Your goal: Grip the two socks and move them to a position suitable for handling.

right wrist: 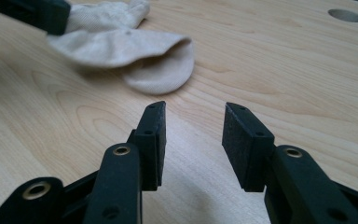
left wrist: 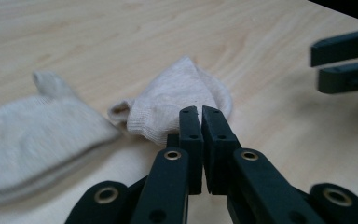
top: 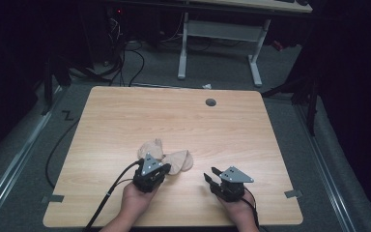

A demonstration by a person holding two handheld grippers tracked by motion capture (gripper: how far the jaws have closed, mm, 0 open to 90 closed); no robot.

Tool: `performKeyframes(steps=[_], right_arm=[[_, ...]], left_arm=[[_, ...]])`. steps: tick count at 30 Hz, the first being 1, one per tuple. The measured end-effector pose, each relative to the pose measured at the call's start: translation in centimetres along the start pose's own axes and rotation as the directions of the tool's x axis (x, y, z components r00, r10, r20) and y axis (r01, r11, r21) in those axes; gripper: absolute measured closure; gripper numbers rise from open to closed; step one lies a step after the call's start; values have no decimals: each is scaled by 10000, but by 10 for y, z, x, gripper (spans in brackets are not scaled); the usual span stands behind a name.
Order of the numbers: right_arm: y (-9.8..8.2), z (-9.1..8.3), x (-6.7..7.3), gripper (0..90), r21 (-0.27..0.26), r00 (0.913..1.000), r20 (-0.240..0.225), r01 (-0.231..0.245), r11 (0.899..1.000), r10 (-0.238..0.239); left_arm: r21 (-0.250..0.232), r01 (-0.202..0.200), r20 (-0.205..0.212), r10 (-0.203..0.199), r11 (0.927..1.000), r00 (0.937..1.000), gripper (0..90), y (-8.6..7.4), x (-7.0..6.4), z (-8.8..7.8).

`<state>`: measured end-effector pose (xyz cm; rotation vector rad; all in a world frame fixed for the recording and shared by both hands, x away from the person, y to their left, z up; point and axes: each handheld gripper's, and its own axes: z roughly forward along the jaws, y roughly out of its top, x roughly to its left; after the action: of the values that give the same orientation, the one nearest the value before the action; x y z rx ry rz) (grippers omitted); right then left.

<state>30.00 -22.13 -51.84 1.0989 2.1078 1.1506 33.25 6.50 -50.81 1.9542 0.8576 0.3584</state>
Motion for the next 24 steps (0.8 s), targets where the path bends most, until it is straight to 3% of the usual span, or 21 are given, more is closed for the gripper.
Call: performKeyframes(steps=[5, 11, 19, 24], right_arm=[[1, 2, 6, 673, 99, 9997, -221, 129, 9999, -127], [8, 15, 18, 899, 686, 9989, -398, 264, 9973, -237], [14, 37, 27, 900, 1520, 9969, -698, 474, 9872, -371], [11, 39, 40, 900, 1762, 9883, -1333, 970, 9796, -738]], left_arm=[[90, -48, 304, 45, 9999, 9995, 875, -15, -10, -14], [245, 67, 697, -84, 9997, 9975, 874, -28, -16, -23], [125, 66, 821, -76, 9999, 9966, 874, -27, -17, -33], [-84, 238, 589, -232, 9997, 9980, 871, -18, -8, -34]])
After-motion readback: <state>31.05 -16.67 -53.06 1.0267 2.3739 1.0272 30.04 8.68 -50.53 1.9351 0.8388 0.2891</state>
